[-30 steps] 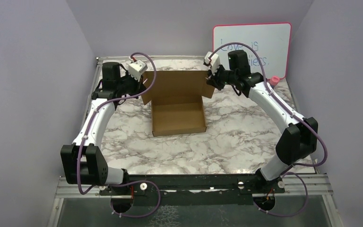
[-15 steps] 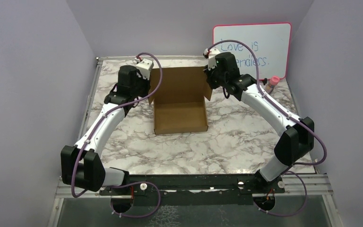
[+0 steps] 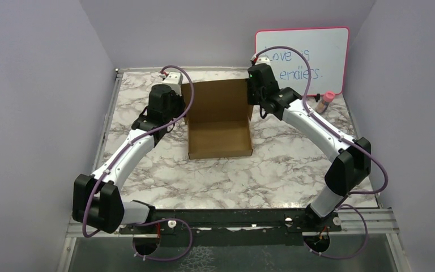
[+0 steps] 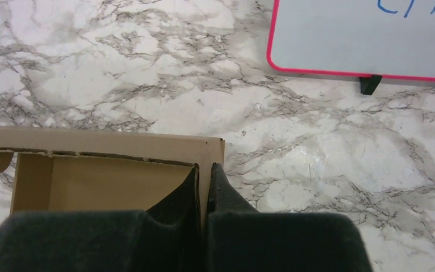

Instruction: Fold the paper box

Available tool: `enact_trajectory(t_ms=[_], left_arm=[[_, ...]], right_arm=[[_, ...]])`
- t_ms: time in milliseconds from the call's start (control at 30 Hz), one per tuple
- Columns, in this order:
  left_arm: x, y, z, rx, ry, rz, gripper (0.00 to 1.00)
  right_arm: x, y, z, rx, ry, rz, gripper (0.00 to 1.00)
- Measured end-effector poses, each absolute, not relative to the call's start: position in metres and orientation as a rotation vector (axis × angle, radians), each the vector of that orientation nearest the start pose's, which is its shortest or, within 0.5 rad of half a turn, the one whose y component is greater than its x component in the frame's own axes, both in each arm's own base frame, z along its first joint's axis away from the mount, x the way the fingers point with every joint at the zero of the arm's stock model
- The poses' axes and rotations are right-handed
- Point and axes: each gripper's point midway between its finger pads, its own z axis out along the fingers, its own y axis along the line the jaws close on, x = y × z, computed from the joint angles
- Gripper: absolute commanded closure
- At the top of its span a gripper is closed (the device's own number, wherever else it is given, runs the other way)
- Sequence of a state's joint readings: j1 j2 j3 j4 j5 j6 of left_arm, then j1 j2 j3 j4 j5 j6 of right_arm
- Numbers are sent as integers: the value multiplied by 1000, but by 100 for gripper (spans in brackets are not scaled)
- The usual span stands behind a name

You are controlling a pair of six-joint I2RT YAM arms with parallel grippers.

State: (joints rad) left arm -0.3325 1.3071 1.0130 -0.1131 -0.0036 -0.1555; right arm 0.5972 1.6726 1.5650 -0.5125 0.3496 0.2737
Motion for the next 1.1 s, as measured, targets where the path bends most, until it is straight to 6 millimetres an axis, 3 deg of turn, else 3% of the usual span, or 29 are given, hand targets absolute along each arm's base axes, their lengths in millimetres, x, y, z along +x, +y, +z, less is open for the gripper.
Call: enact_trajectory(t_ms=[133,233,367,533,633,867,1100], left_arm=[[393,-143,220,130,1977,-331,100],[395,-145,221,113,1969,-336,93],[397,-142,223,103,1957,-305,83],[394,-132,227,108,1937,-259,68],[391,-122,234,105,1915,-239,61],[384,-84,242,115,1878,-228,45],[375,-64,226,202,1894,-233,40]], right_arm=[[419,224,235,-90,2136,93,94],[423,223,237,-70,2116,85,86],[426,221,231,-82,2094,66,62],[414,218,216,-199,2098,68,44],[406,212,219,-256,2074,119,38],[400,199,253,-386,1931,213,25],[394,185,242,-559,1848,268,21]])
